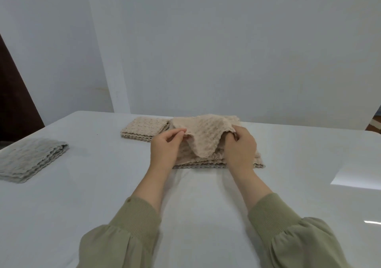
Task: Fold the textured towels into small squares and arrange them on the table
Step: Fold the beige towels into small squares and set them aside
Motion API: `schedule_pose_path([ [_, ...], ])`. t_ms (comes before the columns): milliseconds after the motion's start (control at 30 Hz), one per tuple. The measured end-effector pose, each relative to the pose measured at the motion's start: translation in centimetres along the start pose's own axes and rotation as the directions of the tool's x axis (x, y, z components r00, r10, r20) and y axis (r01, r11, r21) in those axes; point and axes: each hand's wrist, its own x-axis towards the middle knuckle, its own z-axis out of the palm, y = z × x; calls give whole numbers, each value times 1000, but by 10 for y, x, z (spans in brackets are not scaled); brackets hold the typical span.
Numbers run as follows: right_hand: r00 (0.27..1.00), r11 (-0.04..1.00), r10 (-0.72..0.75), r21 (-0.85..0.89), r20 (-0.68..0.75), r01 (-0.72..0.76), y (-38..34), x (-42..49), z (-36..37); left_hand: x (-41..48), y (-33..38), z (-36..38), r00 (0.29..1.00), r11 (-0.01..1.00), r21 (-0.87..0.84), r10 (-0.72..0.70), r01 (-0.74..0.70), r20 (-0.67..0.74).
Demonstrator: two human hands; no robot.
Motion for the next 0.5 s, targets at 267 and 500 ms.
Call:
schedule_pose_path([
  [267,999,951,36,308,-19,-29,-67,6,-38,-27,65,15,973,973,-174,177,-151,148],
  [500,995,854,63,513,71,-91,-101,6,-76,-50,115,5,933,898,-422,252,-127,258],
])
